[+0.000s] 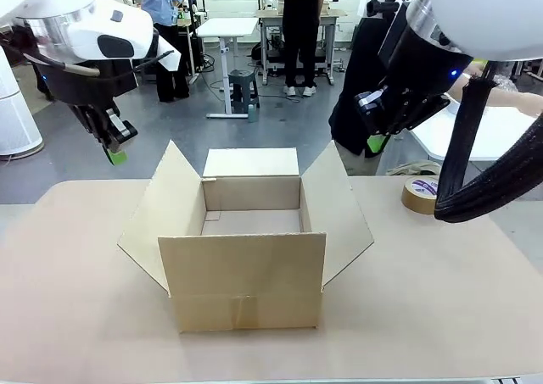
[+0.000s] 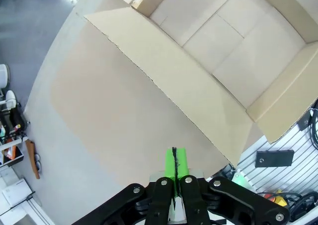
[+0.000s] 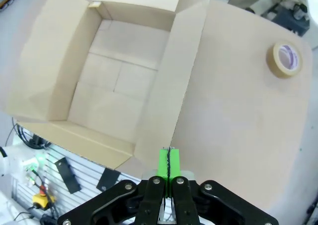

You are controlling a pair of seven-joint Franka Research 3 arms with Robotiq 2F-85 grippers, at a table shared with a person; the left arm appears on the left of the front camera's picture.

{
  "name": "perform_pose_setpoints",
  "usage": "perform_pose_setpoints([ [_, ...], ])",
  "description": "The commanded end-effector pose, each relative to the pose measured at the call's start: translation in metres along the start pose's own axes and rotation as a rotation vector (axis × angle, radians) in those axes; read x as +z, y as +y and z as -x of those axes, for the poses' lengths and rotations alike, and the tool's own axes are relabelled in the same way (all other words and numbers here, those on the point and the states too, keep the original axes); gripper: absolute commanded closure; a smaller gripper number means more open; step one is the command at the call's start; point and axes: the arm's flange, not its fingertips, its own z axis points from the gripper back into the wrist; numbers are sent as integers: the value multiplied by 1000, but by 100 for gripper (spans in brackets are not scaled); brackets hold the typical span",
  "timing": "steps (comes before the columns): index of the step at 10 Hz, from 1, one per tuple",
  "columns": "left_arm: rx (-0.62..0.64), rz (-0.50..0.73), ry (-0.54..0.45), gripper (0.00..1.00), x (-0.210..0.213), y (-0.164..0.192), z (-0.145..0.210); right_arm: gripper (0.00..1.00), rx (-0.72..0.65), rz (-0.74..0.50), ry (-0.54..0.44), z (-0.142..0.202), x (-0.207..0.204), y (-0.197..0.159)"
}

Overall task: Wrap the clocks to prevent damage.
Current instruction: Open the side flaps of the Package Box.

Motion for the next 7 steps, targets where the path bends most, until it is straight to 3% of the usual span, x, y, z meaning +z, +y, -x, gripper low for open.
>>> perform_pose_setpoints([
  [1, 21, -36, 6, 100, 2, -3, 1, 100, -15, 4, -6, 3, 6, 0],
  [4, 3, -4, 0, 100, 1, -1, 0, 99, -4, 1, -8, 1, 4, 0],
  [7, 213, 57, -13, 100, -29, -35, -29, 99, -135, 85, 28, -3, -52, 47],
])
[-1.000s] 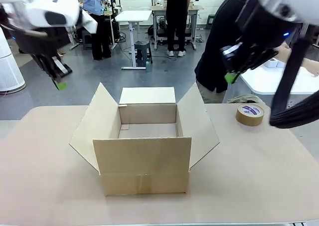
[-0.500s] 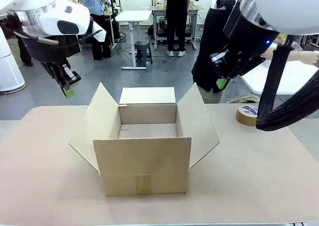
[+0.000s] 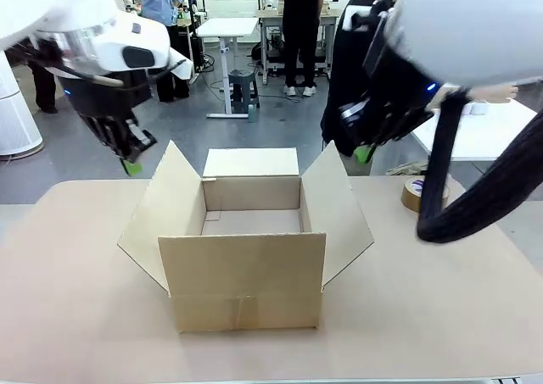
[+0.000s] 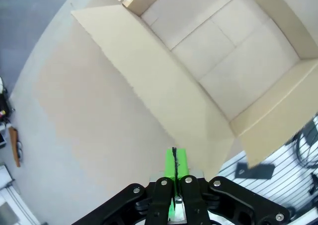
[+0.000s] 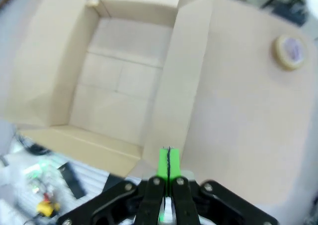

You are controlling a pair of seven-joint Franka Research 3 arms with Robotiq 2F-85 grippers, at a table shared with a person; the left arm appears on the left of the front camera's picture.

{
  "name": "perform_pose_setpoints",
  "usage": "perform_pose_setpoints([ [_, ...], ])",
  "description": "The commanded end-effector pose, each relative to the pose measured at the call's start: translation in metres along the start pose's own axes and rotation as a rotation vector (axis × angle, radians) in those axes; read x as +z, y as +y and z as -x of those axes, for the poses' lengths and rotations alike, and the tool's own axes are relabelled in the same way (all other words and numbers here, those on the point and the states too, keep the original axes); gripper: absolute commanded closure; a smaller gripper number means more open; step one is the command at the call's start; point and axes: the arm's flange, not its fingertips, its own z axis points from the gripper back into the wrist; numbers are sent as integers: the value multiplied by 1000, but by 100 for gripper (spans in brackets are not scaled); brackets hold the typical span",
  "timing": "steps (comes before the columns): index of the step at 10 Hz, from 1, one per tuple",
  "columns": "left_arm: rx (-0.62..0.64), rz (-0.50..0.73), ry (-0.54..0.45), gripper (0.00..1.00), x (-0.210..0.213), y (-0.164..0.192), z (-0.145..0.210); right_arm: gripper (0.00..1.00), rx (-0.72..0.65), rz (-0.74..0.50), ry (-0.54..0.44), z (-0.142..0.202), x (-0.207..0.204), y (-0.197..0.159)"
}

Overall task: Wrap the clocks to prevent damage.
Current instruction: Open the side flaps of the Package Box.

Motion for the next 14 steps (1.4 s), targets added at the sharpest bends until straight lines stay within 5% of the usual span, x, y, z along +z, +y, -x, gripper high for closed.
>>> perform_pose_setpoints([
  [1, 132, 31, -30, 100, -19, -16, -17, 99, -89, 41, 18, -9, -38, 27],
  [7, 350, -71, -55, 100, -92, 0, -34, 99, -189, 265, -94, -16, -124, 21],
  [14, 502, -50, 80, 100, -163, 34, -20, 99, -246, 206, 17, 8, -186, -11],
])
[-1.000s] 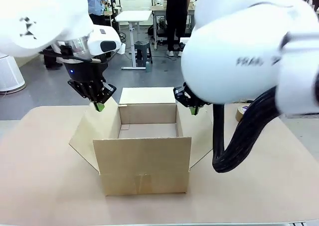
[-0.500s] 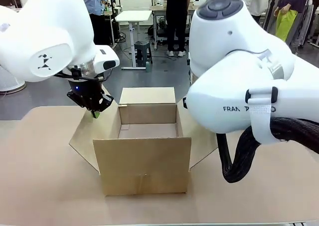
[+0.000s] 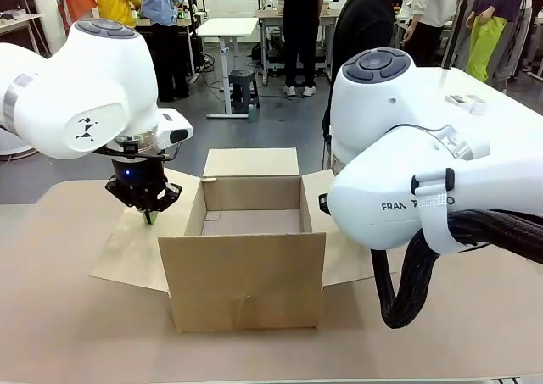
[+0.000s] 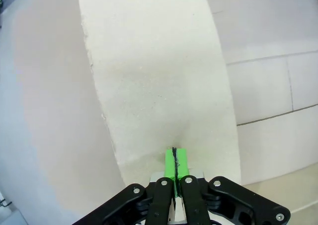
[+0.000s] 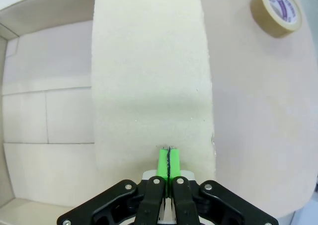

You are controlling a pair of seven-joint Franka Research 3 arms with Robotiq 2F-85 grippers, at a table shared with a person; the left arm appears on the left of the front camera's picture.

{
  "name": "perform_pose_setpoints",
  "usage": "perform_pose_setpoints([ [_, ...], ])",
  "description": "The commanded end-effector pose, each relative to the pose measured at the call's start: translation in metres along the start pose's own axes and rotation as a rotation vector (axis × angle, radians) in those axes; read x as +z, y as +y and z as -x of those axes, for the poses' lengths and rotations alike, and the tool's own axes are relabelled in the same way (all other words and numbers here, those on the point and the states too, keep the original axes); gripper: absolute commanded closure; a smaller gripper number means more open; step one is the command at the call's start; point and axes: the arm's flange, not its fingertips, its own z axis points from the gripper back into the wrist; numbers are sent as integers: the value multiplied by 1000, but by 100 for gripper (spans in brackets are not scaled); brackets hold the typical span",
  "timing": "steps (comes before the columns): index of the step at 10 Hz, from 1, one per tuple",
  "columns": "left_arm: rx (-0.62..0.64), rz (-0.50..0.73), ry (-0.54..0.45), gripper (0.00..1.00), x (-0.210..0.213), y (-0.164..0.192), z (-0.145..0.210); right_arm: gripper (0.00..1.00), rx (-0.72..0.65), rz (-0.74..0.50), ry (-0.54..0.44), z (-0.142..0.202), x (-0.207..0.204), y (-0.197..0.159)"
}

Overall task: Wrap the clocks to prevent damage.
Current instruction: Open the side flaps of the Package Box.

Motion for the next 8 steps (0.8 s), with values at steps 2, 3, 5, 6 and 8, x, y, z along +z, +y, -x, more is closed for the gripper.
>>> perform_pose_setpoints([
  [2, 61, 21, 5, 100, -17, 4, 0, 99, -20, -40, 3, 9, -15, -5],
  [3, 78, 63, 25, 100, -25, 5, 2, 99, 4, -58, -16, 13, -19, -4],
  [5, 92, 91, 61, 100, -43, 5, 5, 99, 9, -67, -3, 17, -32, -5],
  [6, 95, 104, 69, 100, -49, 5, 6, 99, 19, -77, -7, 19, -35, -6],
  [8, 95, 109, 78, 100, -54, 3, 7, 99, 10, -69, 13, 21, -43, -8],
])
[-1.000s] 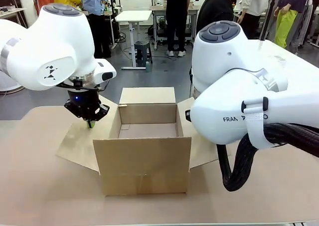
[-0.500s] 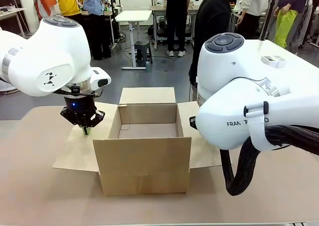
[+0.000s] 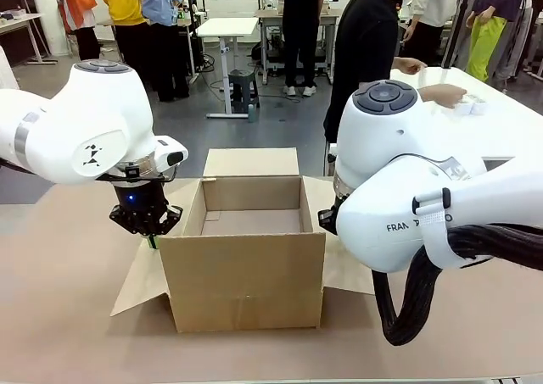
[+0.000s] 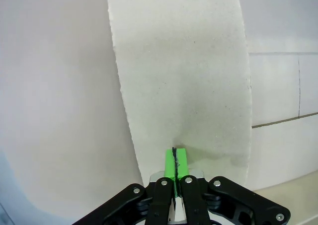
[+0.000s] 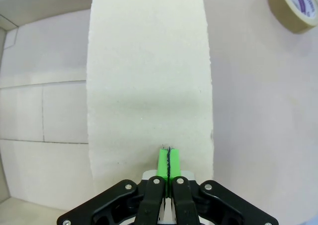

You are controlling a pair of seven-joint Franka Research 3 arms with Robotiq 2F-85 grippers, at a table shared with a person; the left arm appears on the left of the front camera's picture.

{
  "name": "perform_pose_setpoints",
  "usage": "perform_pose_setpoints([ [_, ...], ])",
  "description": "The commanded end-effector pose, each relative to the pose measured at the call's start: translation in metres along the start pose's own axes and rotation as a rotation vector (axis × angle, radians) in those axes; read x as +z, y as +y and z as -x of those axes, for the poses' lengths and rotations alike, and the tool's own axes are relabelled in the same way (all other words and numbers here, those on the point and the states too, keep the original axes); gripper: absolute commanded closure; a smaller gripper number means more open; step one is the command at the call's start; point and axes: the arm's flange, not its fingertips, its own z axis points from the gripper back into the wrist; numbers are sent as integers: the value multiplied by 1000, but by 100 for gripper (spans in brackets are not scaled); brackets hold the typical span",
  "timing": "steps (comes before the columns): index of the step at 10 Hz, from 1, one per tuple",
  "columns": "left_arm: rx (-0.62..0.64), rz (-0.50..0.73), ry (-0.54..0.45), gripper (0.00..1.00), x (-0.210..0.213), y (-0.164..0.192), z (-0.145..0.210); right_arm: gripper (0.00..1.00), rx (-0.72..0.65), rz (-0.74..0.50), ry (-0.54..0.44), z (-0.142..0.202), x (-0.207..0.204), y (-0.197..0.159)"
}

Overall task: Wrap the clocks to prevent damage.
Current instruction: Open the side flaps of the Package Box.

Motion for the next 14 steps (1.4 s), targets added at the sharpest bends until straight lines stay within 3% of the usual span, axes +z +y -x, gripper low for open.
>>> perform_pose_setpoints([
  [1, 13, 50, 12, 100, -3, -2, 0, 99, 0, -16, 15, 9, -12, -8],
  [2, 0, 0, 0, 100, 0, 0, 0, 99, -5, 6, 18, 9, 1, -7],
  [14, 17, 20, -4, 100, 7, -1, -1, 99, -29, -58, 84, 2, -21, -13],
])
